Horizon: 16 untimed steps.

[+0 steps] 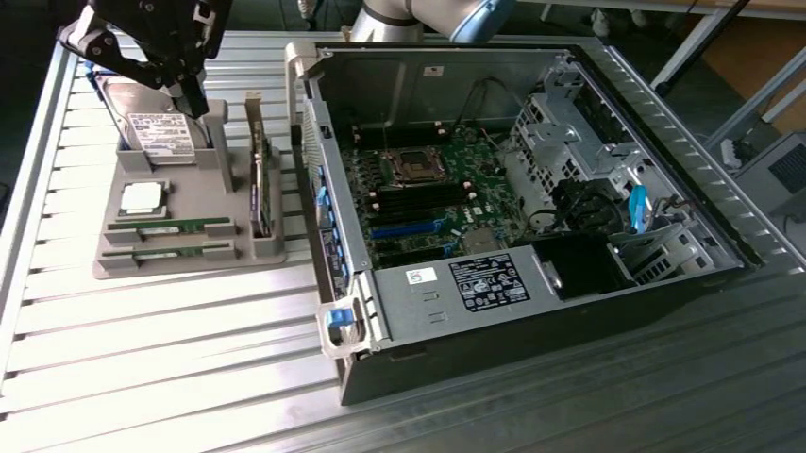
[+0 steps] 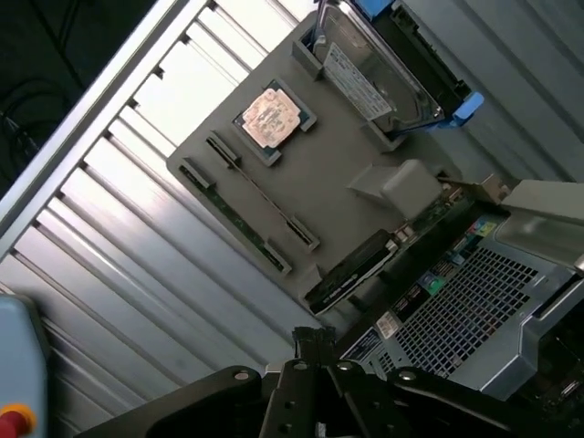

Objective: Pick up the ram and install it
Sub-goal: 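Pick up the ram and move it above insertion slot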

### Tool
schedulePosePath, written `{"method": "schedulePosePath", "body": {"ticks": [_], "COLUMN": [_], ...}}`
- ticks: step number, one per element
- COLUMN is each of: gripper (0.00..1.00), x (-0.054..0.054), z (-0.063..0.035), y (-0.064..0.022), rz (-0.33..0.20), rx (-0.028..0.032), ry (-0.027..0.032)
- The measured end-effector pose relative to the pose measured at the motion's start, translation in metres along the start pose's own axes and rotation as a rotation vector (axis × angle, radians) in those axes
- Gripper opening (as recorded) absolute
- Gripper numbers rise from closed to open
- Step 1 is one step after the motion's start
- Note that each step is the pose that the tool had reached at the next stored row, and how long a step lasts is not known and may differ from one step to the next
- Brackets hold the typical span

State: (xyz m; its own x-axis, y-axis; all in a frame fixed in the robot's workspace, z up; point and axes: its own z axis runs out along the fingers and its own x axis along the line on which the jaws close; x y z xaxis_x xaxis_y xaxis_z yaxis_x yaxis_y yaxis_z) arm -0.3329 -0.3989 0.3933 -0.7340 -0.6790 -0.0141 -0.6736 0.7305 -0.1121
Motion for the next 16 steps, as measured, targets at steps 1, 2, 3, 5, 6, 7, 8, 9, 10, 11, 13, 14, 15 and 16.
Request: {"method": "schedulePosePath", "body": {"ticks": [1, 2, 3, 5, 6, 7, 8, 9, 10, 11, 13, 14, 15, 16], "gripper": [0.09, 0.09, 0.09, 0.09, 0.09, 0.09, 0.09, 0.09, 0.09, 0.09, 0.09, 0.09, 0.09, 0.09], "x": [0.0000, 0.0000, 0.0000, 0.0000, 0.0000, 0.0000, 0.0000, 0.0000, 0.0000, 0.0000, 0.0000, 0.0000, 0.0000, 0.0000], "z": [0.0000, 0.0000, 0.0000, 0.0000, 0.0000, 0.0000, 0.0000, 0.0000, 0.0000, 0.0000, 0.0000, 0.0000, 0.0000, 0.0000], "y": [0.0000, 0.0000, 0.0000, 0.0000, 0.0000, 0.0000, 0.0000, 0.0000, 0.0000, 0.0000, 0.0000, 0.0000, 0.0000, 0.0000], "rz": [-0.010, -0.025, -0.040, -0.063, -0.080, -0.096, -0.105, -0.116, -0.126, -0.130, -0.146, -0.161, -0.170, -0.178], "rx": [-0.0001, -0.0004, -0.0006, -0.0009, -0.0011, -0.0013, -0.0015, -0.0016, -0.0018, -0.0018, -0.0021, -0.0023, -0.0024, -0.0025], "ry": [-0.0011, -0.0028, -0.0045, -0.0071, -0.0090, -0.0108, -0.0119, -0.0131, -0.0142, -0.0147, -0.0164, -0.0181, -0.0192, -0.0201]}}
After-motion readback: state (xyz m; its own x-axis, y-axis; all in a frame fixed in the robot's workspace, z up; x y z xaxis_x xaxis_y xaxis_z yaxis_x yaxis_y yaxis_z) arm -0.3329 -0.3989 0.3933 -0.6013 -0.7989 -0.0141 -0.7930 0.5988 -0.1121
